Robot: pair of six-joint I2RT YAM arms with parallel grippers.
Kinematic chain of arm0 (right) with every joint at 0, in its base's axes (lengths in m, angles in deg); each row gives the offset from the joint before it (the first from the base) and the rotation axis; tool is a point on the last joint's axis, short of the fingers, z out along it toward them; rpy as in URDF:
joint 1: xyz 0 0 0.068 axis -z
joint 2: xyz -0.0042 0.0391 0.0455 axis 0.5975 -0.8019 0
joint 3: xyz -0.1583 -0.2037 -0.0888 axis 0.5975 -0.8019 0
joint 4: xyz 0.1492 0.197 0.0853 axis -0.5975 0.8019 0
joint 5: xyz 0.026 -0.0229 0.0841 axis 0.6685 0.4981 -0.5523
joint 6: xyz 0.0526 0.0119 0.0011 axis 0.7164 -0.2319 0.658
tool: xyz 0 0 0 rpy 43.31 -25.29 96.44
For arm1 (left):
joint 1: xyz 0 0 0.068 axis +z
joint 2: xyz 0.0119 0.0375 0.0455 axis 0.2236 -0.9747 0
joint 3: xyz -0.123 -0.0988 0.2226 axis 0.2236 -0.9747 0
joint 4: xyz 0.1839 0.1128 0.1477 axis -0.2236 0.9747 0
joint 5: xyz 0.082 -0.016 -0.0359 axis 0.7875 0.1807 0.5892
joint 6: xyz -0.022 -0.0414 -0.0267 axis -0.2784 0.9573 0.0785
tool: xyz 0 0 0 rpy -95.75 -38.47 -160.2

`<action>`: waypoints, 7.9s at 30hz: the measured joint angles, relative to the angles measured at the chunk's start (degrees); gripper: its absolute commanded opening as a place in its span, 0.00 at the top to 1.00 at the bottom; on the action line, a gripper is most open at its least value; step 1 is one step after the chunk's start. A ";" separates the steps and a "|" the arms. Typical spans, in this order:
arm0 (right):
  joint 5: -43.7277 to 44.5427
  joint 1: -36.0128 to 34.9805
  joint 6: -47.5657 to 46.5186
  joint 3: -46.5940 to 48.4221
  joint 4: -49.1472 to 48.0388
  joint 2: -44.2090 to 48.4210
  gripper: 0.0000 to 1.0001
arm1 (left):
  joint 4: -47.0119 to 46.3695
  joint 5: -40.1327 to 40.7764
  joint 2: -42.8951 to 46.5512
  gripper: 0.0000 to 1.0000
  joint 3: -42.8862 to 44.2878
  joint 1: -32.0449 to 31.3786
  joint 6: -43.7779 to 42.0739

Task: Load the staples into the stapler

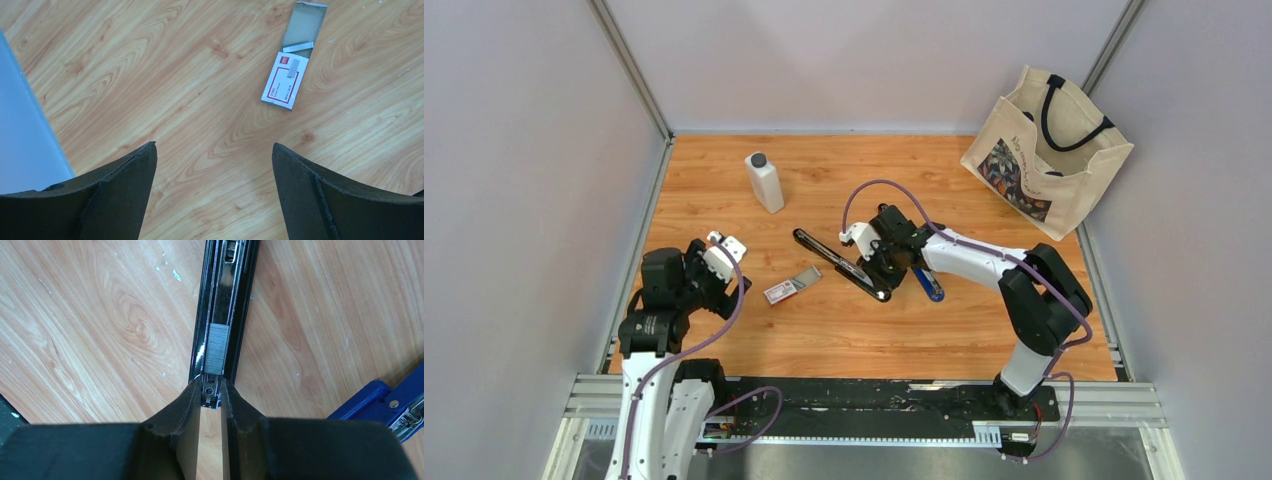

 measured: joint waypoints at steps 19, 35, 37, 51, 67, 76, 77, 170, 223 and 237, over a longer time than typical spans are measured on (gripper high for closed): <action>-5.81 7.96 -10.54 1.60 2.05 -1.53 0.76 | -12.90 -9.05 -45.42 0.07 19.37 -11.13 -17.29; -5.35 9.22 -13.84 1.42 3.56 -2.64 0.74 | -10.29 -6.97 -66.84 0.10 31.15 -16.44 -34.05; -5.25 9.44 -14.19 1.42 3.82 -2.78 0.73 | -8.24 -6.80 -69.55 0.11 34.03 -16.92 -35.58; -6.97 11.28 -14.56 1.42 4.74 -2.75 0.73 | 0.35 -5.64 -77.57 0.14 39.06 -19.47 -39.76; -8.26 12.11 -15.23 1.42 5.33 -2.75 0.73 | 1.05 -3.30 -81.24 0.43 41.29 -22.38 -38.60; -8.35 12.13 -15.54 1.42 5.40 -2.73 0.74 | 0.02 -0.02 -82.58 0.63 42.27 -23.43 -36.98; -8.35 12.13 -15.58 1.42 5.40 -2.73 0.75 | 0.00 0.09 -82.58 0.68 42.29 -23.45 -36.74; -8.70 11.32 -15.61 2.49 8.02 -3.34 0.63 | -21.27 -31.47 -71.65 1.00 33.27 -29.57 -11.13; -22.67 15.39 -9.77 2.62 11.69 -5.38 0.57 | -16.68 -9.42 -70.79 1.00 29.79 -43.54 -5.99; -21.99 16.85 -11.74 2.64 15.06 2.08 0.53 | -16.98 -6.69 -71.08 0.71 29.66 -44.35 -7.50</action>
